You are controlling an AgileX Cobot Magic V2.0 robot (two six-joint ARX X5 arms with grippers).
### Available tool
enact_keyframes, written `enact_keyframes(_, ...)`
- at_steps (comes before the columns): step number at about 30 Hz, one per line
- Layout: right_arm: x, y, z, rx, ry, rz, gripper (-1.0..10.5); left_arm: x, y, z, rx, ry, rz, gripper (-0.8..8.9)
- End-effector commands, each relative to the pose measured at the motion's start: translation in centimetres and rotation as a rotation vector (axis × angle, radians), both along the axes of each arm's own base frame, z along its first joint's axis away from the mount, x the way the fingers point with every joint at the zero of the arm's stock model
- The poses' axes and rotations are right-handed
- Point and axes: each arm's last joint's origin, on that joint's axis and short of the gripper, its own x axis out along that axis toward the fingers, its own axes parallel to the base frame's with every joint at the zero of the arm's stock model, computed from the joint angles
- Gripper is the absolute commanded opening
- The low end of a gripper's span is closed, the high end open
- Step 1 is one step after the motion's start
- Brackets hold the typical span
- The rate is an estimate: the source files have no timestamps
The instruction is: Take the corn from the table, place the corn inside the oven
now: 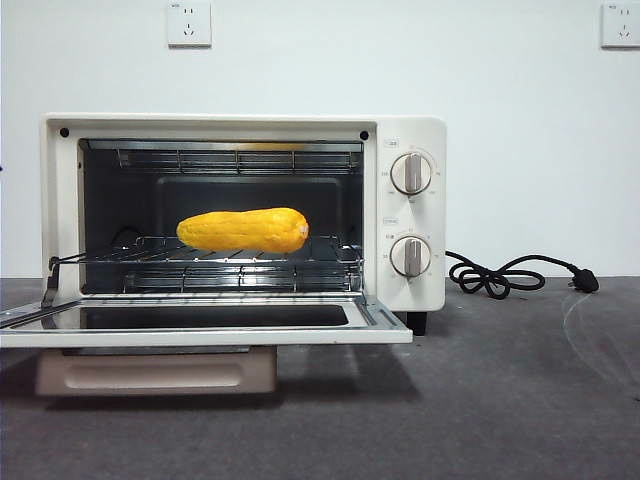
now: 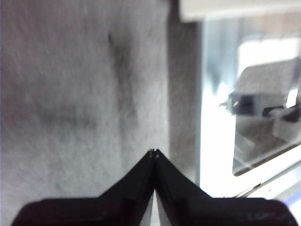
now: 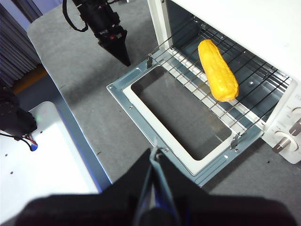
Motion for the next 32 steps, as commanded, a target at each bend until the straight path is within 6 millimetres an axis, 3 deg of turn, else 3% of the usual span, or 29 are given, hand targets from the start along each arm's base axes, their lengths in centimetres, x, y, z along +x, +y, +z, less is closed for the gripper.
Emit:
enact_keyframes(1,0.1,0.1,-0.1,-0.003,-0.006,0.008,-0.1,-0.2,-0.1,-0.7,-0.01,0.036,-0.019,-0.09)
enact_keyframes(17,0.2,0.1,0.0,0.005,-0.018,0.004,-0.1,-0.7,-2.9,-1.1,-0.02,0.093,-0.156,-0.09)
enact_keyframes(26,0.2,0.1,0.0,0.004,-0.016,0.005,-0.1,-2.5,-3.3,-3.1,-0.067,0.157,-0.16,-0.09)
enact_keyframes(32,0.2,0.1,0.0,-0.001,-0.011,0.005,-0.1,-2.7,-3.5,-3.0,-0.175,0.137,-0.151,-0.09)
